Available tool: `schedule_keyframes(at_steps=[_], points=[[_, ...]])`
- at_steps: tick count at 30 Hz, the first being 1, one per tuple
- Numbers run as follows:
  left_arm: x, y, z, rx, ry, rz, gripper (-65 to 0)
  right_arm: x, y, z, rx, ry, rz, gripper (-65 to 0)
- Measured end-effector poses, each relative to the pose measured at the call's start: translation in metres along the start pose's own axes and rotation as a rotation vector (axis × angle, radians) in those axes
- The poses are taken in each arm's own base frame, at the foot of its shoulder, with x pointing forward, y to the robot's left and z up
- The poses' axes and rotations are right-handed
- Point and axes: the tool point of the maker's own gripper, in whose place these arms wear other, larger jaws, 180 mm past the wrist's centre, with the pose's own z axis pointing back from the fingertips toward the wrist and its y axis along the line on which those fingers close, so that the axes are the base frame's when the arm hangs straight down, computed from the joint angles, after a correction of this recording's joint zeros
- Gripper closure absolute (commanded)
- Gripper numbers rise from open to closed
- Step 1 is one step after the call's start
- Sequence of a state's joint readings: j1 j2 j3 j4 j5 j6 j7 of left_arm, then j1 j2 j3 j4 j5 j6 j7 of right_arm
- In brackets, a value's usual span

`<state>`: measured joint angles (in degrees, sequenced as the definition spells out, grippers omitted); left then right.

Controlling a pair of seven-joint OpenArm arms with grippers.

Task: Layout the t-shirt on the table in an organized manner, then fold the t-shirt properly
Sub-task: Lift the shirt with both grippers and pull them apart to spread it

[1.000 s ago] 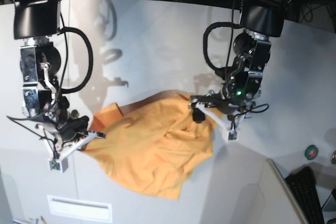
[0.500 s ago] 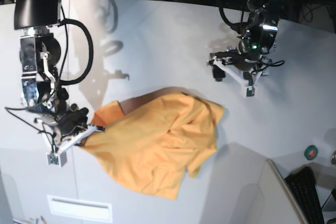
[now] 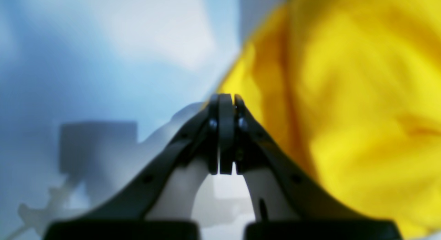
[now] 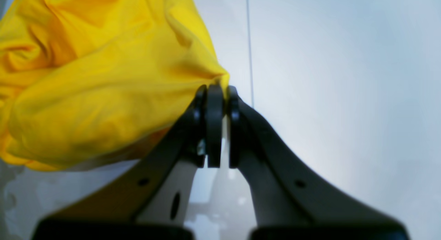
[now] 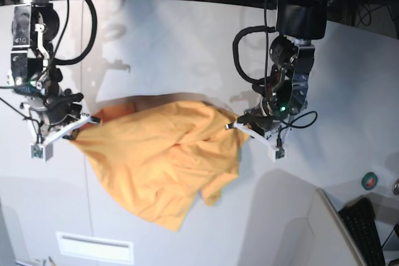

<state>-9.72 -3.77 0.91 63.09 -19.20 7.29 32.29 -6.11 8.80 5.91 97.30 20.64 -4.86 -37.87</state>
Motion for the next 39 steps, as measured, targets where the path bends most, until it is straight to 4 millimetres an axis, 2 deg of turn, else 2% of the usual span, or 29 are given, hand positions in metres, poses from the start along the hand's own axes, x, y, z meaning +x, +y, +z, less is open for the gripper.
schedule_keyframes(at_steps=[4, 6, 8, 10, 13, 15, 17, 19, 20, 22, 25, 26, 28, 31, 33, 35, 39], points=[[0.009, 0.028, -0.012, 0.069, -0.046, -0.01, 0.0, -0.003, -0.013, 0.002, -0.025, 0.004, -0.025, 0.0], [0.009, 0.034, -0.019, 0.103, -0.063, -0.103, 0.0, -0.005, -0.016, 0.003, -0.034, 0.007, -0.021, 0.0], [0.007, 0.029, -0.023, 0.126, -0.052, -0.235, 0.0, -0.006, -0.015, 0.003, -0.032, 0.009, -0.023, 0.0], [0.001, 0.017, -0.023, 0.113, -0.047, -0.269, 0.0, -0.006, -0.014, 0.003, -0.031, 0.009, -0.024, 0.0], [-0.018, 0.009, -0.003, 0.06, -0.054, -0.218, 0.0, -0.006, -0.014, 0.003, -0.029, 0.007, -0.022, 0.0], [-0.021, 0.012, 0.015, 0.058, -0.073, -0.187, 0.0, -0.006, -0.013, 0.003, -0.028, 0.009, -0.023, 0.0], [0.001, 0.005, 0.027, 0.028, -0.147, -0.17, 0.0, -0.006, -0.013, 0.003, -0.028, 0.008, -0.024, 0.0], [0.029, -0.008, 0.031, -0.003, -0.226, -0.149, 0.0, -0.006, -0.013, 0.003, -0.027, 0.008, -0.024, 0.0], [0.033, -0.015, 0.03, -0.021, -0.231, -0.151, 0.0, -0.006, -0.013, 0.003, -0.027, 0.009, -0.023, 0.0], [0.029, -0.035, 0.025, -0.074, -0.208, -0.15, 0.0, -0.005, -0.013, 0.003, -0.027, 0.006, -0.023, 0.0], [-0.002, -0.049, 0.01, -0.117, -0.097, -0.134, 0.0, -0.006, -0.013, 0.003, -0.027, 0.008, -0.024, 0.0], [-0.007, -0.051, 0.005, -0.123, -0.075, -0.133, 0.0, -0.006, -0.013, 0.003, -0.027, 0.009, -0.023, 0.0], [-0.007, -0.057, -0.002, -0.146, -0.046, -0.1, 0.0, -0.006, -0.013, 0.003, -0.027, 0.009, -0.024, 0.0], [0.006, -0.082, -0.002, -0.304, -0.053, -0.048, 0.0, -0.006, -0.013, 0.003, -0.026, 0.008, -0.024, 0.0], [0.005, -0.094, -0.002, -0.38, -0.035, -0.024, 0.0, -0.006, -0.013, 0.003, -0.027, 0.009, -0.024, 0.0], [-0.004, -0.093, -0.007, -0.386, 0.001, -0.022, 0.0, -0.006, -0.012, 0.003, -0.026, 0.008, -0.025, 0.0], [-0.023, -0.074, -0.023, -0.328, 0.071, 0.008, 0.0, -0.006, -0.012, 0.003, -0.025, 0.009, -0.026, 0.0]])
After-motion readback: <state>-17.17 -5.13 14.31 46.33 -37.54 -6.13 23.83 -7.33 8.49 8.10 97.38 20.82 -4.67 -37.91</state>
